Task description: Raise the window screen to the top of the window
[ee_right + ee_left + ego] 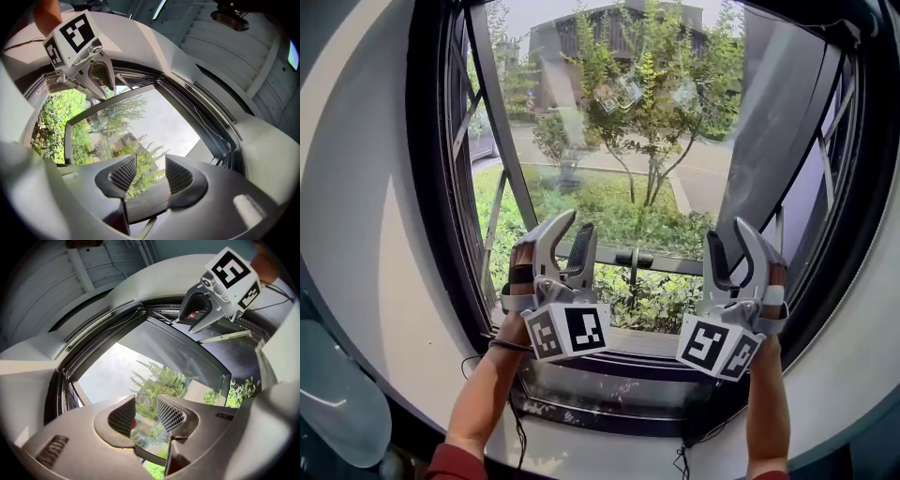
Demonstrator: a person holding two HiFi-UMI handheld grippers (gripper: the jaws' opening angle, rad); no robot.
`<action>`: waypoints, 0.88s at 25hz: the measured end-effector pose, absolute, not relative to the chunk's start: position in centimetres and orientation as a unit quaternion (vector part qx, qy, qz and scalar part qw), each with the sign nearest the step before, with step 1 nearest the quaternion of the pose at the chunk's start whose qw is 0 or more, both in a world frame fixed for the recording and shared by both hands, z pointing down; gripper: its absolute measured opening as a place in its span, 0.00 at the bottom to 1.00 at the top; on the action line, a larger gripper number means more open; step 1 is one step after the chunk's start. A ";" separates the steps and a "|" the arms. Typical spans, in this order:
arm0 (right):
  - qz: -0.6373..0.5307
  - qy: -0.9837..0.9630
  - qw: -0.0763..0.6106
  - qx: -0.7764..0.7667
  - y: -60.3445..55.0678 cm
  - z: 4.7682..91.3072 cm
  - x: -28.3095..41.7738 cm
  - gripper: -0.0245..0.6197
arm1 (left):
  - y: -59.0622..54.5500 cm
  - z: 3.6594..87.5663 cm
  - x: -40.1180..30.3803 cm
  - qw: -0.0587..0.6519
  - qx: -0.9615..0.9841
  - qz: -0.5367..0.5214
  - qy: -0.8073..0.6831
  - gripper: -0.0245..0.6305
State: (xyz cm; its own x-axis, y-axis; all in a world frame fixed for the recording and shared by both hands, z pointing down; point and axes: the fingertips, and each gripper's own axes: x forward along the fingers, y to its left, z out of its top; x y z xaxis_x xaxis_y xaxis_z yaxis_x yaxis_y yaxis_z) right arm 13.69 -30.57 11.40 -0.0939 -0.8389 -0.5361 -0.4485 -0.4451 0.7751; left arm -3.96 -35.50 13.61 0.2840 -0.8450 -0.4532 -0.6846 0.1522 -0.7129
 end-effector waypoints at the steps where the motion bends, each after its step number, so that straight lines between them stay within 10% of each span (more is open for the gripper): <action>1: -0.542 -0.505 0.172 0.649 -30.3 12.0 13.7 0.33 | -35.3 14.2 -4.0 0.465 -0.655 -0.080 0.590 0.22; 22: -0.361 -0.645 0.072 0.670 -26.9 24.7 14.2 0.33 | -30.3 28.1 -3.6 0.276 -0.778 -0.013 0.565 0.22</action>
